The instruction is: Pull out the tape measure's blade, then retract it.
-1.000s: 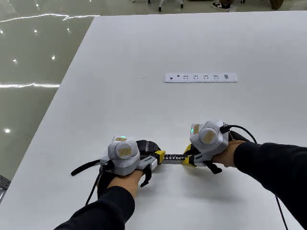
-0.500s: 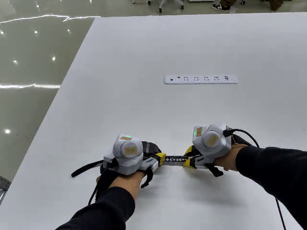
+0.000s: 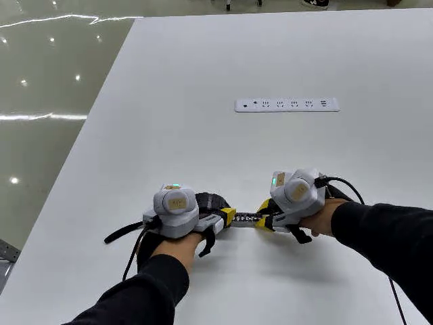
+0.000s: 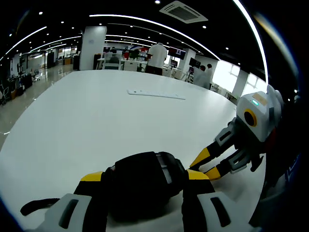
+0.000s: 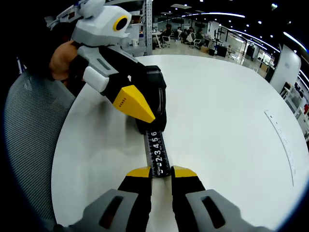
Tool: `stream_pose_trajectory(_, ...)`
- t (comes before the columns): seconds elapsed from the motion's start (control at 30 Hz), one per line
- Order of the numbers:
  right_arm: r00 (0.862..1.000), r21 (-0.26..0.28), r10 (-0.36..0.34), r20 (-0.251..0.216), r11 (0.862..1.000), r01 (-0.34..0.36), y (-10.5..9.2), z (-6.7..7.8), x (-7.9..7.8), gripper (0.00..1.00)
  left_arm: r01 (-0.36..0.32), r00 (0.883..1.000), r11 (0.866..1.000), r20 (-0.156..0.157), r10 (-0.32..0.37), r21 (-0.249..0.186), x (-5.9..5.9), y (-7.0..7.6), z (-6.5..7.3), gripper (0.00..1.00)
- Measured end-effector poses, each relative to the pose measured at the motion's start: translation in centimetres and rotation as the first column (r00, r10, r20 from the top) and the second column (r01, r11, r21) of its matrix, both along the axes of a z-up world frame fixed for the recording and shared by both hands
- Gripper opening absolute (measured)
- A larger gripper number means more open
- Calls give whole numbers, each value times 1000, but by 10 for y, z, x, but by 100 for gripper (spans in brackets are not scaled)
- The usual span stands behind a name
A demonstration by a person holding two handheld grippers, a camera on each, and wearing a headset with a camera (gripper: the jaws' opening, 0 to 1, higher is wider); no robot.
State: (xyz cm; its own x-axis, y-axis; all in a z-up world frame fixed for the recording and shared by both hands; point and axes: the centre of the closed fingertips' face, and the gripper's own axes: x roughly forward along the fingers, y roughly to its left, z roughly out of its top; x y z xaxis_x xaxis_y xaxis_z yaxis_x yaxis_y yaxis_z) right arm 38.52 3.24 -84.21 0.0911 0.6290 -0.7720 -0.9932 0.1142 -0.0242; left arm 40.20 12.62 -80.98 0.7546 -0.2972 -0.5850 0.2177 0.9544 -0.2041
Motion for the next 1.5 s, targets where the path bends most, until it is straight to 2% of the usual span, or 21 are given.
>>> stream_pose_trajectory(0.2,1000,16,0,-14,1000,1,4,0,1,10,4,1000,1000,-5,-4,13,0,-1,-1,58)
stream_pose_trajectory(0.53,999,17,7,-39,1000,-7,18,-1,-1,10,7,1000,1000,-14,-7,4,0,-1,-1,58)
stream_pose_trajectory(1.1,999,53,20,-31,998,-18,46,3,-3,10,14,1000,1000,-20,-14,-14,0,-2,0,59)
stream_pose_trajectory(1.5,999,10,35,-24,999,-35,43,1,-6,11,23,1000,1000,-21,-23,-14,-1,-2,0,59)
